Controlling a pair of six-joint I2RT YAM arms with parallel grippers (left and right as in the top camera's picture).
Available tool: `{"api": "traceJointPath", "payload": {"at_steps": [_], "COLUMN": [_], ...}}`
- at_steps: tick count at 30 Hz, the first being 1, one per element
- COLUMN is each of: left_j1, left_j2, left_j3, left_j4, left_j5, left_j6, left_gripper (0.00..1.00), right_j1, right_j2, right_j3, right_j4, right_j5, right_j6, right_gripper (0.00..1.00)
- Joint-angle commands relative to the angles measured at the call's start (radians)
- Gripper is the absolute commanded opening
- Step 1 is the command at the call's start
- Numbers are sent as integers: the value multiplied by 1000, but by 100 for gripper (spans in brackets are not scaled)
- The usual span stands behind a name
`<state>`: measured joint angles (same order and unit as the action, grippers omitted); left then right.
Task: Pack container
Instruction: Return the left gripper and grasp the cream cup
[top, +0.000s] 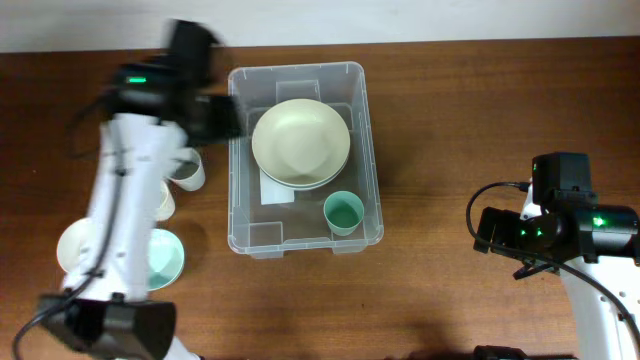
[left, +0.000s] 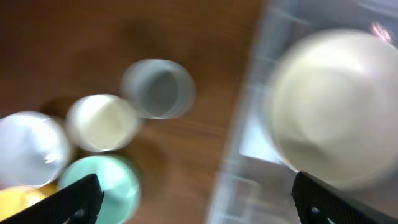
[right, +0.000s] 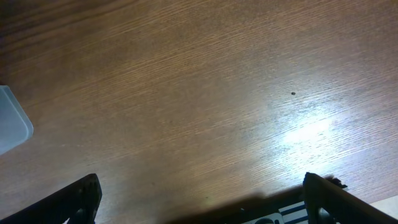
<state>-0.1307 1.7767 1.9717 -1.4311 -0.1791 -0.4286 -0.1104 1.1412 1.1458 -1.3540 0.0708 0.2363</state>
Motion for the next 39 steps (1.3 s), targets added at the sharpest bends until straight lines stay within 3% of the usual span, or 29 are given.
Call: {"api": "traceJointPath", "payload": {"at_steps": [1, 9, 14, 25, 39], "left_j1": [117, 332, 419, 443, 470], "left_j2": [-2, -2, -2, -2, 8], "left_j3": [-22, -212, -366, -632, -662], "left_j4": [-22, -2, 109, 335, 398], "left_j5": [-19, 12, 113, 112, 113], "left_j6": [14, 15, 98, 136, 136], "left_gripper": [99, 99, 99, 99, 99], "right_j1": [5, 5, 5, 5, 5], "right_j2": [-1, -1, -1, -1, -1], "right_j3": [-2, -2, -2, -2, -2], "right_j4": [1, 0, 1, 0, 1], "right_j5": [9, 9, 9, 9, 9], "right_j6": [11, 11, 11, 10, 8], "right_gripper": [99, 99, 99, 99, 99]}}
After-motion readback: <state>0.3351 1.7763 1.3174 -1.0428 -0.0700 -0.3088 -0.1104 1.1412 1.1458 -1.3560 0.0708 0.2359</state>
